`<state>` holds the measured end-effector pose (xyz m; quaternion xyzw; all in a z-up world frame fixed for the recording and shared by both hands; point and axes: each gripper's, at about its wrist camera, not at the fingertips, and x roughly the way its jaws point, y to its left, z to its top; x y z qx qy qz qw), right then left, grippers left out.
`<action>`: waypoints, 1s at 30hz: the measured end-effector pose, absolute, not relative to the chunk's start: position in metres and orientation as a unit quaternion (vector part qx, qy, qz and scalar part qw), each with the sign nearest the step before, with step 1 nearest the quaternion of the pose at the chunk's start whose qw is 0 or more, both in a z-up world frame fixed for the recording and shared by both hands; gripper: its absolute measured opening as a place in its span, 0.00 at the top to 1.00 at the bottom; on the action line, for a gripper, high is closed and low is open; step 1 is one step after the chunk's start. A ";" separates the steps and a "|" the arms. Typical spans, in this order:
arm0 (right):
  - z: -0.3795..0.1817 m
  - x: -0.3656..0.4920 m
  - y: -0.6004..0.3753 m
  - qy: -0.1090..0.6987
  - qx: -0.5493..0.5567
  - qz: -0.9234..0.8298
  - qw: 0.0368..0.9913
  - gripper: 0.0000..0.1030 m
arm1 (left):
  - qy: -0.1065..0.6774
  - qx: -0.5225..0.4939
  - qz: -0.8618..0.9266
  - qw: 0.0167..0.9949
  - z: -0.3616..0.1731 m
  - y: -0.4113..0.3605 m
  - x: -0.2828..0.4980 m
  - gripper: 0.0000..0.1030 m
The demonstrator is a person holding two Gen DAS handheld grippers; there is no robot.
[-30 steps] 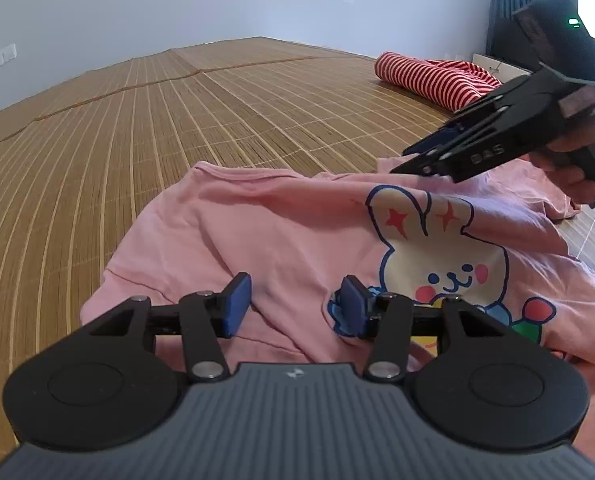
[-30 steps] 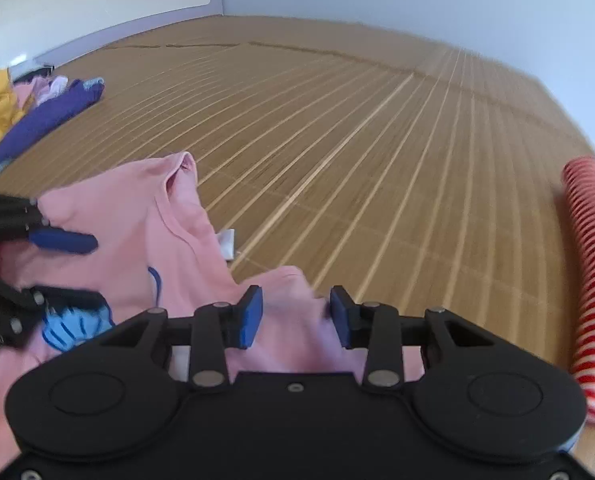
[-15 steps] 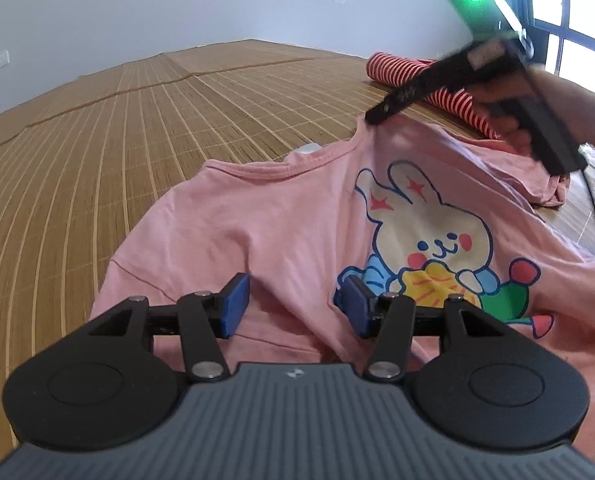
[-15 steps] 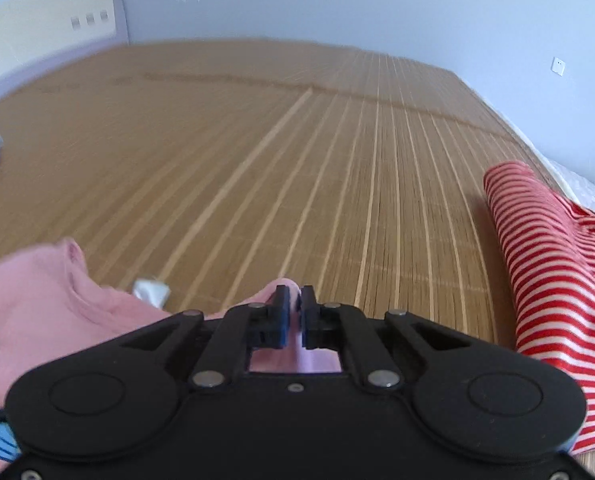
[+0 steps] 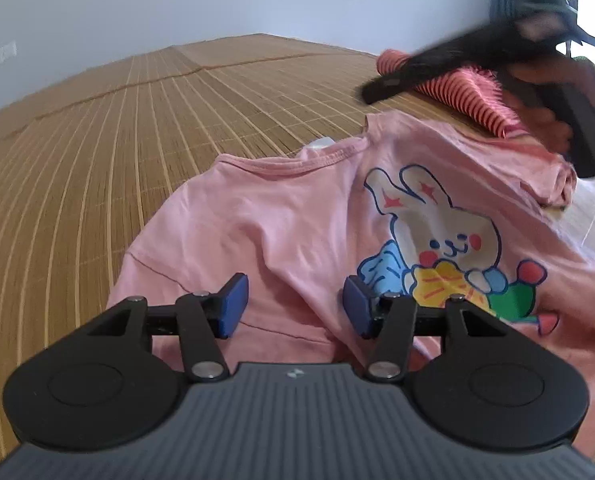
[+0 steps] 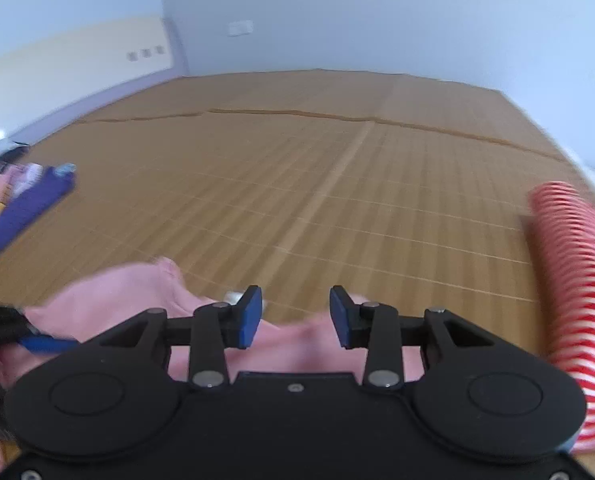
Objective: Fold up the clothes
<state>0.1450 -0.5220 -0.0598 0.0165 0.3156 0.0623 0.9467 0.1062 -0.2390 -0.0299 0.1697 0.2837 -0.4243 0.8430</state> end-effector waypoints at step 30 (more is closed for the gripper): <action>-0.080 0.177 -0.539 0.423 -0.039 0.078 0.902 0.61 | 0.321 0.171 -0.417 0.833 -0.024 -0.235 0.123 0.38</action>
